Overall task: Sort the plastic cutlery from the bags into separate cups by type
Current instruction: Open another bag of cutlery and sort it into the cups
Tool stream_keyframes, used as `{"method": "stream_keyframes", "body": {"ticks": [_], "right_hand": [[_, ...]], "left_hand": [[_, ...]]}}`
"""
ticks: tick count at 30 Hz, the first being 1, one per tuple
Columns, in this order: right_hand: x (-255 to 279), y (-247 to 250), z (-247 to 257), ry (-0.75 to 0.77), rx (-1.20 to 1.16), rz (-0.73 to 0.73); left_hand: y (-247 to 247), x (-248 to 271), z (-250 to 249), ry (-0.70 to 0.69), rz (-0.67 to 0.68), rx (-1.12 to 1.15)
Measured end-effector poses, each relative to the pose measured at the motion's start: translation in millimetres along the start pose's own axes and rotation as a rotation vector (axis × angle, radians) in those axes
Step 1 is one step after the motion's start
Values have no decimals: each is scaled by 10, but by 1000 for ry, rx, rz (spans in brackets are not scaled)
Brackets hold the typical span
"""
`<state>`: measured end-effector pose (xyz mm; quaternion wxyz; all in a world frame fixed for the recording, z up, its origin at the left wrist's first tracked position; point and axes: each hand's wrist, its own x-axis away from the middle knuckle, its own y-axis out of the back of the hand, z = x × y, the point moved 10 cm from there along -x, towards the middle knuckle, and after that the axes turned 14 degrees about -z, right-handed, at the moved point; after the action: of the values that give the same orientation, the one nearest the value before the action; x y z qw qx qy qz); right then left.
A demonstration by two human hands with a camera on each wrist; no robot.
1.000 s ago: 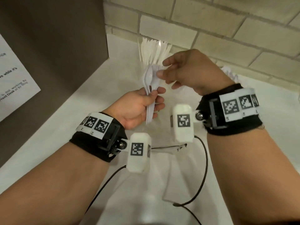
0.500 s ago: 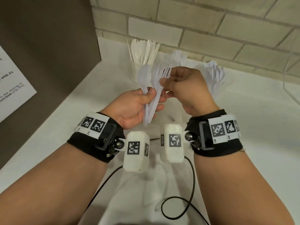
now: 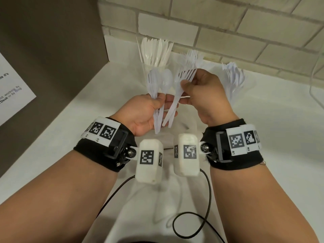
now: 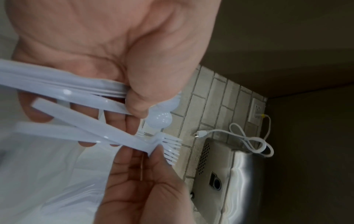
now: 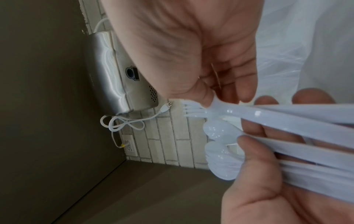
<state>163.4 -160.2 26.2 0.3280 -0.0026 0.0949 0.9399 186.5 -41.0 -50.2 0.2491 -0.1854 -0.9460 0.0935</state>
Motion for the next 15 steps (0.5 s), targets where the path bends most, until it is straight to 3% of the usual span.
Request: {"method": "stream_keyframes", "body": {"ticks": [4,9,15], "right_hand": [[13,2,29,-58,-108,-5],[62,-74,61,63,74,-28],[90,-114,16,106,97,-43]], "left_hand": [[80,-43,-46,-119,-128,-154],[105,-63,-82,-201,-169,-405],[64,10,-145,-233,-129,-318]]}}
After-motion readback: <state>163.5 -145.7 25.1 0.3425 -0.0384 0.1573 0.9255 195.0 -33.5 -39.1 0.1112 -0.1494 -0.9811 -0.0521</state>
